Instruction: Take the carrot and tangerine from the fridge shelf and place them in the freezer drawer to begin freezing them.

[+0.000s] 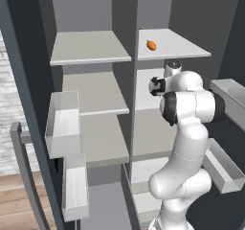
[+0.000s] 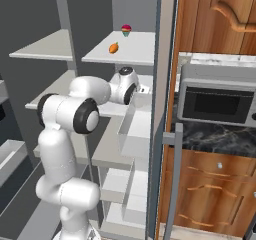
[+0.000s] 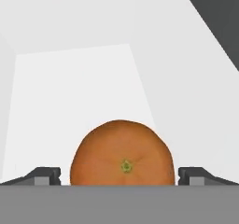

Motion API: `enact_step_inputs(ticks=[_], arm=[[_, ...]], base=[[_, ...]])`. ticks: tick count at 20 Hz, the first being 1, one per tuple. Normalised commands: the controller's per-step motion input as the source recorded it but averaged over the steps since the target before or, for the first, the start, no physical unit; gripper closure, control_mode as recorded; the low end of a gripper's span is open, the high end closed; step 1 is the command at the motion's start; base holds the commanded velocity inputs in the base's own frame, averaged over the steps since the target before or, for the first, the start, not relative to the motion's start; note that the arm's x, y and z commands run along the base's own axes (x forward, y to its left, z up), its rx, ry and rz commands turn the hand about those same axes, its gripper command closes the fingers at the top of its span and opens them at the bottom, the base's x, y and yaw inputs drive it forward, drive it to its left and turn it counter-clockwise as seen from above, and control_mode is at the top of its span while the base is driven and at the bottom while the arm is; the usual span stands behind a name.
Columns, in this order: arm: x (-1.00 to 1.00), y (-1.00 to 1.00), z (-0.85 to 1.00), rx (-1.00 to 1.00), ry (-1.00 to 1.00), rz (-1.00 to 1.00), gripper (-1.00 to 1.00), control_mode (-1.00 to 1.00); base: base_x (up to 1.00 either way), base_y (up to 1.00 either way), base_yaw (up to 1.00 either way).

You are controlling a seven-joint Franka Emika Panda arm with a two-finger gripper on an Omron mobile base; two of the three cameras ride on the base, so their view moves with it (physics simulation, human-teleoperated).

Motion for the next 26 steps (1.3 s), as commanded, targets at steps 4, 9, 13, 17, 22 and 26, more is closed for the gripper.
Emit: enact_step_inputs(ticks=[4, 9, 13, 17, 22, 26], arm=[[0.47, -0.17, -0.10, 0.00, 0.01, 0.00, -1.00, -1.00], [0.19, -0.01, -0.27, 0.00, 0.03, 0.00, -1.00, -1.00], [-0.08, 0.00, -0.49, 0.00, 0.00, 0.00, -1.00, -1.00], [-0.29, 0.00, -0.58, 0.00, 0.00, 0.00, -1.00, -1.00], [-0.17, 0.02, -0.56, 0.00, 0.00, 0.00, -1.00, -1.00], [-0.07, 0.02, -0.56, 0.00, 0.00, 0.00, -1.00, -1.00]], base=[[0.00, 0.00, 0.00], [0.00, 0.00, 0.00], [0.00, 0.00, 0.00], [0.00, 0.00, 0.00], [0.00, 0.00, 0.00], [0.00, 0.00, 0.00]])
